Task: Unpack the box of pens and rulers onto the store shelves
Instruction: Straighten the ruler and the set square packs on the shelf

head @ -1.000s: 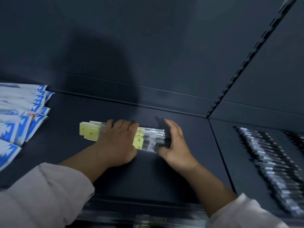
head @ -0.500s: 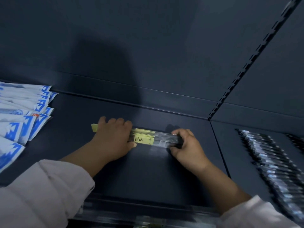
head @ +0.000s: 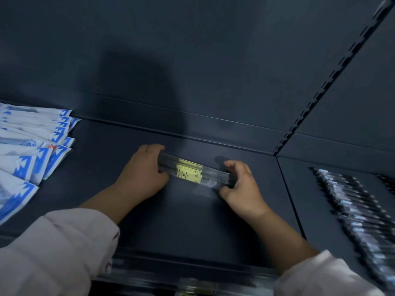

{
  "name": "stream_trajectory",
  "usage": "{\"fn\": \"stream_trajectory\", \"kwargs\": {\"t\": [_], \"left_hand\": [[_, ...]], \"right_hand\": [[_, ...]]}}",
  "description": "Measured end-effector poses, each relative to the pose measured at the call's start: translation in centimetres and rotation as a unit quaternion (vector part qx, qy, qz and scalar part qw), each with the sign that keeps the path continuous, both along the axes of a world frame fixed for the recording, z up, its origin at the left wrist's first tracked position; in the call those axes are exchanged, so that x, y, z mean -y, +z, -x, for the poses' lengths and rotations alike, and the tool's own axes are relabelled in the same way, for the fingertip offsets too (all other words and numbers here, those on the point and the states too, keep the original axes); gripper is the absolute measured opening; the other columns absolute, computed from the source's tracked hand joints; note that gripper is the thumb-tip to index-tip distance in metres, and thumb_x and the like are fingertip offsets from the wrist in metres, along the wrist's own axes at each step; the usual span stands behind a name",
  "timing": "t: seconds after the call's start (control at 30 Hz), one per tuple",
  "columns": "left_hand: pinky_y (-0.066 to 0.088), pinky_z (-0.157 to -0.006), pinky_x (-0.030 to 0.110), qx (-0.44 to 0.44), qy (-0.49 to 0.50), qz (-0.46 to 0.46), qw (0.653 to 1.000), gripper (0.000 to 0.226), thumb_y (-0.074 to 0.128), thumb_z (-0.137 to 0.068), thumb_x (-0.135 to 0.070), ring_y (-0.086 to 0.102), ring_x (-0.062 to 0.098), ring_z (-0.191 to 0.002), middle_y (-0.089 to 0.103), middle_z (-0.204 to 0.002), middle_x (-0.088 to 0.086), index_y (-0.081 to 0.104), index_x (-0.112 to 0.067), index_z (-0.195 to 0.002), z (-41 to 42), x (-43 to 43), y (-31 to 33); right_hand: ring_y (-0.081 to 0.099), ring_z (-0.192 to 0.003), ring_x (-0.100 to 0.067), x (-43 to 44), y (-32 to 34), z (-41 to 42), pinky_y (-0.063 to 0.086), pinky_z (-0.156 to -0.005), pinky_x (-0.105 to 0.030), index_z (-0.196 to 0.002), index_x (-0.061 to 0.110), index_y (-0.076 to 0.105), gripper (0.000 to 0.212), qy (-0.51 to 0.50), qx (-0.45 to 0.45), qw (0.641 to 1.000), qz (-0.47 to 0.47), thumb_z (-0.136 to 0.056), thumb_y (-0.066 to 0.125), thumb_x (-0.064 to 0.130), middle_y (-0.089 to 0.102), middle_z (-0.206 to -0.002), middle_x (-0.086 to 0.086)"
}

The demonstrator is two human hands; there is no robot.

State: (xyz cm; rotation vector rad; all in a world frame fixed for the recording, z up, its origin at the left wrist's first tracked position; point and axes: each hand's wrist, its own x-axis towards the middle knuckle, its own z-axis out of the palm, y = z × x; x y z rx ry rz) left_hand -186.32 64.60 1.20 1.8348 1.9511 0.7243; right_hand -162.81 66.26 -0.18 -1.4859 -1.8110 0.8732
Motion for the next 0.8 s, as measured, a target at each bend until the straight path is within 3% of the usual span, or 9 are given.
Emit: {"fn": "stream_trajectory", "kwargs": {"t": [0.07,0.17,0.23,0.4,0.67,0.8], "left_hand": [[0.037,-0.097,0.031,-0.030,-0.007,0.006,0.999,0.056,0.061,-0.084,-0.021,0.046,0.021,-0.119,0.045,-0.132,0.005,0.042,-0.019,-0.137,0.5,-0.2,-0.2],[0.032,-0.097,0.039,-0.169,-0.017,0.026,0.985,0.041,0.050,-0.092,-0.032,0.044,0.021,-0.115,0.046,-0.125,0.000,0.041,-0.025,-0.132,0.3,-0.4,-0.5],[0.030,-0.096,0.039,-0.214,-0.024,0.020,0.976,0.032,0.046,-0.094,-0.034,0.044,0.020,-0.111,0.046,-0.119,-0.001,0.042,-0.025,-0.126,0.0,-0.5,-0.5],[0.026,-0.095,0.038,-0.239,-0.047,-0.024,0.970,0.029,0.045,-0.095,-0.035,0.046,0.020,-0.110,0.049,-0.117,-0.002,0.045,-0.024,-0.121,-0.3,-1.6,0.4],[0.026,-0.098,0.040,-0.246,-0.059,-0.013,0.967,0.029,0.046,-0.094,-0.031,0.044,0.025,-0.115,0.048,-0.121,0.003,0.045,-0.019,-0.120,-2.3,-5.0,1.6],[0.026,-0.099,0.041,-0.246,-0.067,-0.001,0.967,0.029,0.045,-0.094,-0.031,0.044,0.025,-0.115,0.048,-0.121,0.004,0.045,-0.019,-0.120,-3.2,-6.5,1.9]], "right_hand": [[0.049,-0.100,-0.006,-0.2,0.0,-0.4,0.031,-0.075,0.006,-0.107,0.026,0.047,0.044,-0.016,0.013,1.000,-0.014,-0.078,0.065,-0.003,0.045,-0.110,0.007],[0.050,-0.091,-0.008,-0.2,0.0,-0.6,0.032,-0.072,0.003,-0.097,0.025,0.050,0.035,-0.005,0.064,0.997,-0.037,-0.077,0.063,-0.001,0.048,-0.101,0.005],[0.049,-0.089,-0.009,-0.4,0.1,-0.6,0.033,-0.073,0.001,-0.094,0.025,0.050,0.033,0.015,0.094,0.995,-0.040,-0.077,0.062,-0.001,0.048,-0.099,0.005],[0.051,-0.085,-0.001,-1.6,1.3,-1.9,0.033,-0.072,0.002,-0.092,0.027,0.052,0.035,0.014,0.086,0.996,-0.036,-0.078,0.060,-0.004,0.049,-0.096,0.010],[0.058,-0.083,-0.016,-4.9,2.7,-3.6,0.044,-0.067,-0.016,-0.084,0.033,0.052,0.038,-0.014,0.076,0.997,-0.011,-0.082,0.060,-0.004,0.060,-0.099,-0.001],[0.058,-0.087,-0.015,-6.2,3.0,-4.2,0.043,-0.069,-0.014,-0.085,0.033,0.053,0.037,-0.026,0.099,0.995,-0.009,-0.082,0.060,-0.004,0.060,-0.103,-0.003]]}}
